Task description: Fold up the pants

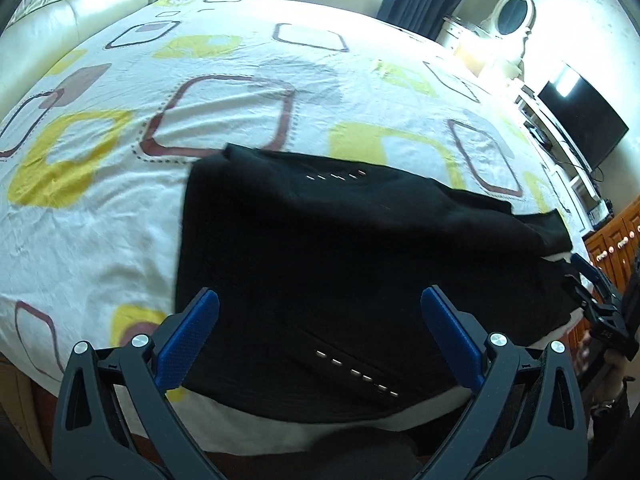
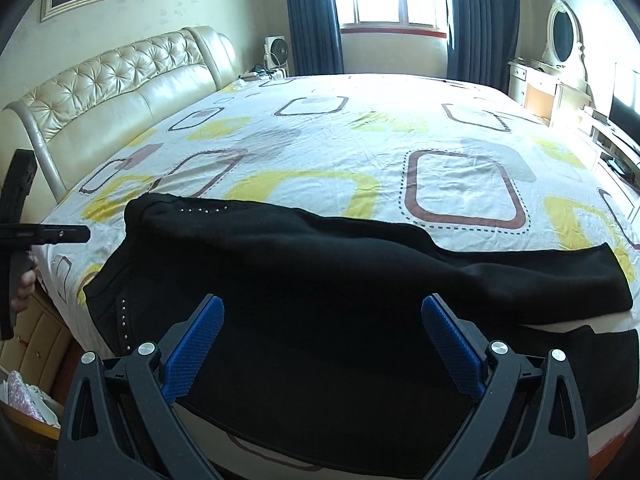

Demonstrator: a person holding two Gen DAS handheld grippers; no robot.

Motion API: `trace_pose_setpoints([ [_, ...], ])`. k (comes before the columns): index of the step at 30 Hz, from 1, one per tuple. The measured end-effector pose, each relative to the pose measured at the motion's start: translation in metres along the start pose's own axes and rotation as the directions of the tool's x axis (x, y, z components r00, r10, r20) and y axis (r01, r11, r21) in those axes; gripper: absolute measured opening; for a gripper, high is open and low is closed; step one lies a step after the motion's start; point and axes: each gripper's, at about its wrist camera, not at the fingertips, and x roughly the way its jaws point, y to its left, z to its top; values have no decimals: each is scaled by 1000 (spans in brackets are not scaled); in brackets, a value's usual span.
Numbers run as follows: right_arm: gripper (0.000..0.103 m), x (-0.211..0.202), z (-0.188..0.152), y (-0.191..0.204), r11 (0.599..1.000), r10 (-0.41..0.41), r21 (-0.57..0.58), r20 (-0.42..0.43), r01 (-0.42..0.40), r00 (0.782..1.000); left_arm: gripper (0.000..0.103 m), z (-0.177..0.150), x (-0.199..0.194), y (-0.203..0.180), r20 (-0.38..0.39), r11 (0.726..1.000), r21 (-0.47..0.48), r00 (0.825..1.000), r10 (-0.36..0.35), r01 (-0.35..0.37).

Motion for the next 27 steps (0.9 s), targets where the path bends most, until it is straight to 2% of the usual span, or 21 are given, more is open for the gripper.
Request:
trace_pose_setpoints([
  [2,99,6,8,-3,1000,21,10,-2,-21,1000,101,22,16,34,-56,998,-63,998,-5,2],
  [4,99,17,15,-6,999,39,5,-13,-39,999,101,41,36,69,-96,983,-164,990,-104,87],
  [6,99,28,21,-5,999,50,-16,-24,-51,998,101,57,59,90,-114,957,-231,972,-207,176],
  [10,99,52,35,-11,994,87,-63,-51,-90,995,101,85,101,98,-135,935,-240,945,-297,260],
  [13,99,72,48,-24,989,134,-56,-90,-140,987,101,102,126,95,-144,890,-269,899,-415,367],
  [17,99,96,68,-41,978,197,-49,-129,-204,972,99,115,150,84,-174,879,-258,875,-451,402],
  [18,99,104,74,-44,973,214,-52,-148,-224,965,83,117,154,79,-180,878,-247,871,-456,409],
  [19,99,112,80,-46,969,228,-56,-171,-240,959,51,118,157,76,-191,881,-237,870,-455,409],
  [20,99,122,87,-47,967,230,-69,-191,-247,954,39,119,161,74,-211,890,-229,873,-441,394],
  [21,99,132,92,-47,964,228,-85,-211,-250,951,33,119,164,73,-220,900,-221,879,-422,377],
  [22,99,142,96,-48,963,224,-95,-235,-251,946,33,119,167,73,-226,905,-217,883,-411,365],
  [24,98,167,101,-47,960,222,-100,-305,-263,926,33,117,174,74,-246,904,-237,878,-411,357],
  [27,98,199,99,-42,956,160,-163,-407,-244,899,33,117,181,77,-264,903,-255,874,-408,344],
])
